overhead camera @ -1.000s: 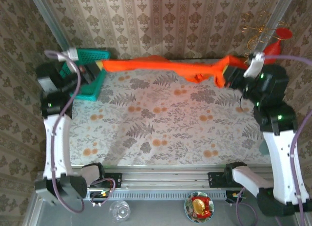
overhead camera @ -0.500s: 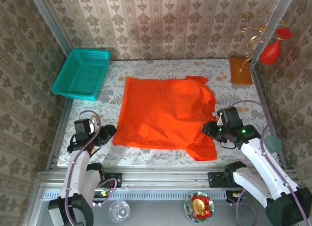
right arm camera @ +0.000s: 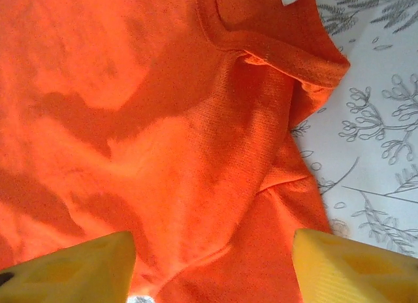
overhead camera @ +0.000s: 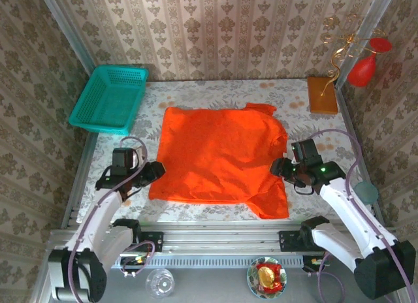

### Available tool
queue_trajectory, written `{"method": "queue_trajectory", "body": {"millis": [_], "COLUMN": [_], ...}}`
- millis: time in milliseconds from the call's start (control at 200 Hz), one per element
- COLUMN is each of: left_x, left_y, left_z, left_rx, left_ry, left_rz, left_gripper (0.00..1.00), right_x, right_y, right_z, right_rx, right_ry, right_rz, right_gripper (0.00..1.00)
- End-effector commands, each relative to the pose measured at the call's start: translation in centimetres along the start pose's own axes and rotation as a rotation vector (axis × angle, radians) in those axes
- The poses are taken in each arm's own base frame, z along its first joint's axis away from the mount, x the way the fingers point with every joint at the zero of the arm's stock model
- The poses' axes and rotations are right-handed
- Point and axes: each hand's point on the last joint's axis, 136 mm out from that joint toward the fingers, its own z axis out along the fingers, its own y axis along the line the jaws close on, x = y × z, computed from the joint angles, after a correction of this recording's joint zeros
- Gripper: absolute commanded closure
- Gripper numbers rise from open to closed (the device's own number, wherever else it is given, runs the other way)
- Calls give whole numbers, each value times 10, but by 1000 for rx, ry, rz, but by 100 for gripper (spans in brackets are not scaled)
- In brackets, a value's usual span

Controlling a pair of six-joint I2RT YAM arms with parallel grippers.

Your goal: Fold the inside-out t-shirt

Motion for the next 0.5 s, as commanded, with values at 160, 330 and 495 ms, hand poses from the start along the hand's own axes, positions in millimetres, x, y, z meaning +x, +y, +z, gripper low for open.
{"method": "queue_trajectory", "body": {"millis": [160,330,495], "left_x": [-18,-25,-16], "left_y": [-18,-23,5], "left_z": [37,63,91], "left_rx": [51,85,16], "left_ry": [34,74,148], "left_rz": [44,31,-70], "left_gripper": [65,64,65], "right_x": [8,25,45], "right_y": [20,8,-27], "right_z": [50,72,82], "right_rx": [-115,-82,47], "right_ry": [106,173,187], "right_rz": [72,155,259], "right_gripper": [20,16,10]}}
